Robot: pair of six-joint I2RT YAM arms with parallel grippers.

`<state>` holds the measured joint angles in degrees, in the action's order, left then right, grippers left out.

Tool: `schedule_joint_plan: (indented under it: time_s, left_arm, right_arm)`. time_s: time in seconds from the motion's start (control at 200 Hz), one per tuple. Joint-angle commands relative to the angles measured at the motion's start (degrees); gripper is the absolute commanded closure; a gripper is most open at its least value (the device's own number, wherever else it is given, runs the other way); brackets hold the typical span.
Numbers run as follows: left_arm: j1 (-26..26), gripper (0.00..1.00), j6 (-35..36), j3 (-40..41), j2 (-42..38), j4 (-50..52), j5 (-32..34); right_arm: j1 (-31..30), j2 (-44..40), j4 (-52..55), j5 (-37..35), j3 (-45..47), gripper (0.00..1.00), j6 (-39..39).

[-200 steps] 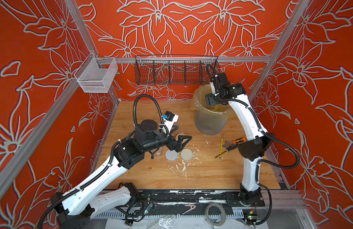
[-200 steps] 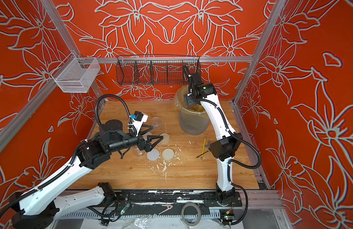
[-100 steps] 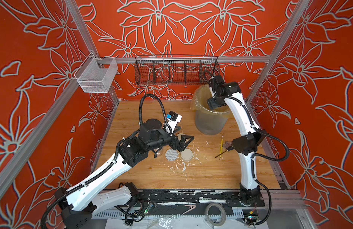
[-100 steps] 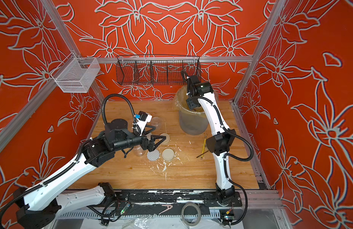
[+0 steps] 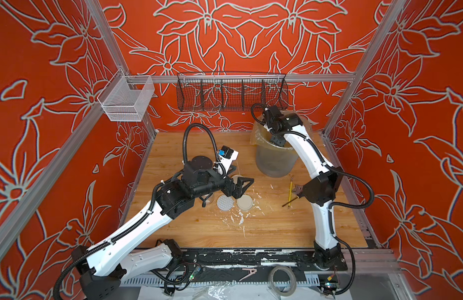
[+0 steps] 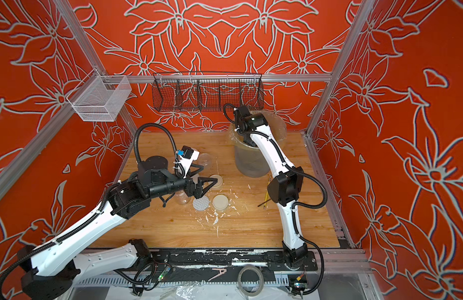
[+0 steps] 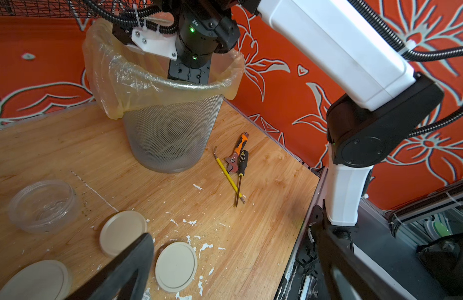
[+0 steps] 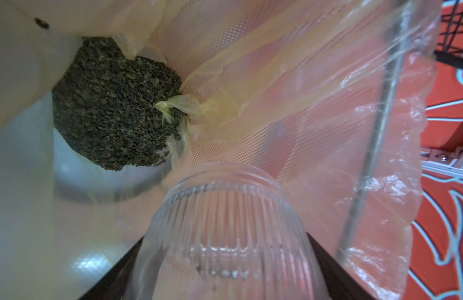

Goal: Empty moldy tea leaves from jars
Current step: Pour the moldy tea leaves from the jar into the trash bin.

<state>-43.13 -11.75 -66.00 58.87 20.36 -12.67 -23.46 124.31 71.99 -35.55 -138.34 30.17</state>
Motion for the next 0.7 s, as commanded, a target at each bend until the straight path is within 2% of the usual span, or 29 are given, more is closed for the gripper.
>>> schedule_joint_plan:
  time_s: [0.0,0.12,0.23,0.315,0.395,0.501,0.526,0.566,0.641,0.696]
  left_arm:
    - [-0.33,0.03,1.03,-1.59,-0.87,-0.57,0.5]
    - [-0.29,0.03,0.51,-1.76,-0.02,-1.27,-0.05]
    - [-0.32,0.03,0.33,-2.67,0.98,-1.29,-0.77]
    - [-0.36,0.03,0.32,-3.65,1.66,-1.11,-1.23]
    - [-0.37,0.03,0.1,-4.43,2.07,-0.94,-1.53]
    - [-0.46,0.03,-0.57,-4.51,2.0,-1.66,-1.9]
    - [-0.46,0.03,-0.75,-4.29,1.95,-2.16,-2.05]
    - [-0.54,0.03,-1.15,-3.98,1.87,-3.1,-2.12]
    - [-0.62,0.03,-2.46,-3.62,2.14,-4.83,-2.13]
    - [-0.63,0.03,-4.38,-3.29,2.56,-6.84,-1.56]
  right_arm:
    - [-0.31,-3.25,-3.36,-3.04,-0.07,0.83,4.36]
    - [-0.11,-4.08,-5.54,-1.31,-2.11,0.83,-1.77]
    - [1.39,-4.3,-0.94,8.05,-9.03,0.83,-13.79]
    - [3.82,-5.95,0.89,15.86,-10.6,0.84,-22.16]
    - [6.34,-9.41,-0.14,24.31,-7.31,0.84,-27.72]
    - [9.45,-15.97,-9.14,34.2,5.79,0.84,-32.64]
    - [9.77,-17.37,-10.65,34.97,9.03,0.84,-33.4]
    - [9.65,-18.49,-13.33,32.24,12.02,0.85,-33.35]
    - [9.74,-17.73,-11.48,27.26,11.16,0.87,-32.62]
    - [10.06,-17.86,-9.87,30.56,10.2,0.87,-32.34]
